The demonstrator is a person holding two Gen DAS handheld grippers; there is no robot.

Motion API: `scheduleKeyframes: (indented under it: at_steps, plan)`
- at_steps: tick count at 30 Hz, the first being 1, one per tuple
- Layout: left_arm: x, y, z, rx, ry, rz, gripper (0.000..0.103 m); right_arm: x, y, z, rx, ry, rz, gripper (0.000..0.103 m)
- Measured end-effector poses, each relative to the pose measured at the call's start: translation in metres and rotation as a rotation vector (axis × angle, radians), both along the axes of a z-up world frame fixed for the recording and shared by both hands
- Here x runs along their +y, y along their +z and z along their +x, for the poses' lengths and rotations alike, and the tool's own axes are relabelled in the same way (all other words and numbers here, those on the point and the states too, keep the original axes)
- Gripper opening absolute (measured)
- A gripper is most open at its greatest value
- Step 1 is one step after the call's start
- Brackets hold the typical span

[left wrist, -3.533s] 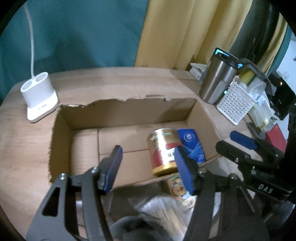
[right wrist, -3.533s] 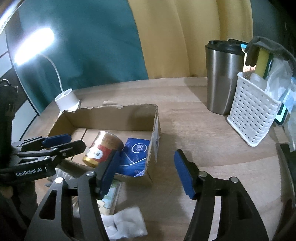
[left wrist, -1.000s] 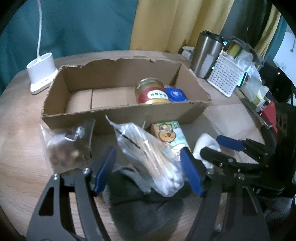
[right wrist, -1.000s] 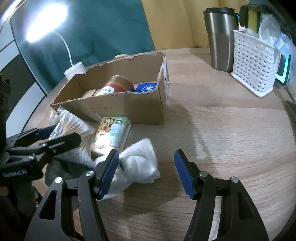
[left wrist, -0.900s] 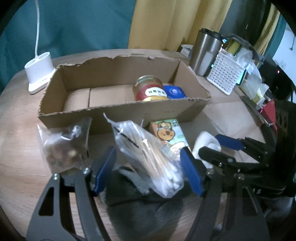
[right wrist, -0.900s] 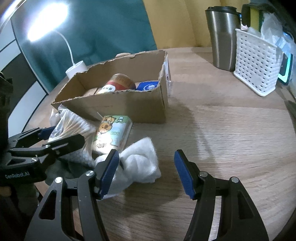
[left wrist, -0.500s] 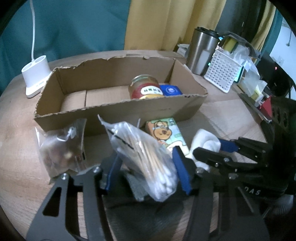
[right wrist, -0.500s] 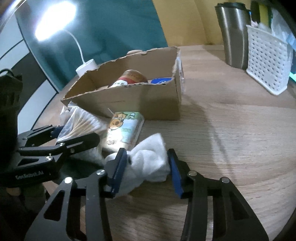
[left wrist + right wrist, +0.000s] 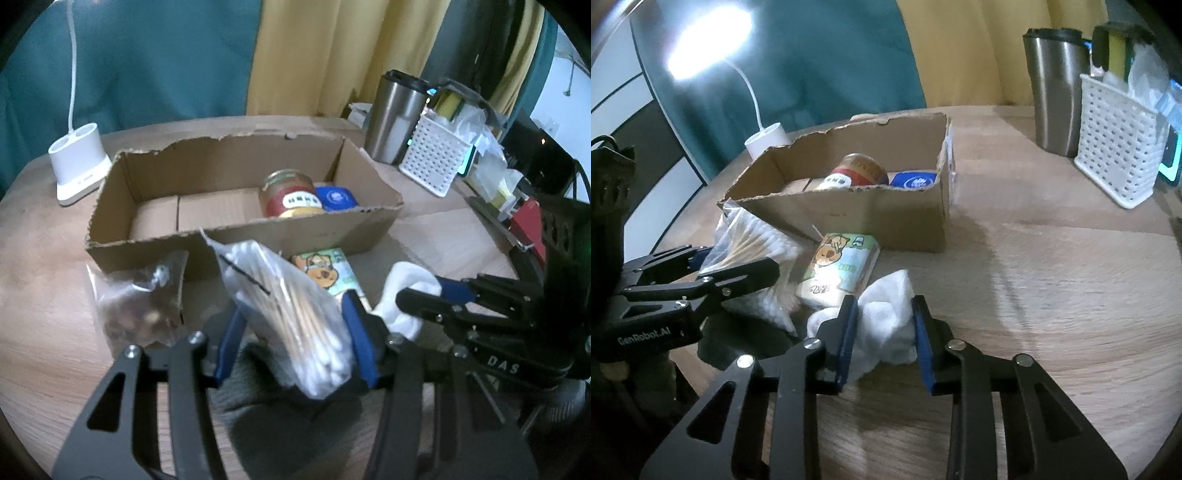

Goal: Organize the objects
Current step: 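Grasp the clear cotton swab bag with the left gripper while the right grasps the white sock, then lift the swab bag with the left gripper while the right lifts the sock toward the box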

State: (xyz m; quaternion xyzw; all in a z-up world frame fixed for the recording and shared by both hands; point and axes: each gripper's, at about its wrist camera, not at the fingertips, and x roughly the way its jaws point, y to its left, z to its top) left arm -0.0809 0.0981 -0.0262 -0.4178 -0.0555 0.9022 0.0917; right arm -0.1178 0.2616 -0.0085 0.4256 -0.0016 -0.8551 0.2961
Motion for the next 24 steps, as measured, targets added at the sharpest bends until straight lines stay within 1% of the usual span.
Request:
scheduleKeyframes:
  at_steps: [12,24]
  plan:
    - [-0.006,0.023,0.009,0.057,-0.009,0.013,0.053,0.009,0.022,0.009,0.057,-0.045,0.007,0.030]
    - [-0.008,0.048,0.013,0.135,-0.026,-0.004,0.053,0.016,0.048,0.010,0.116,-0.073,-0.009,0.030]
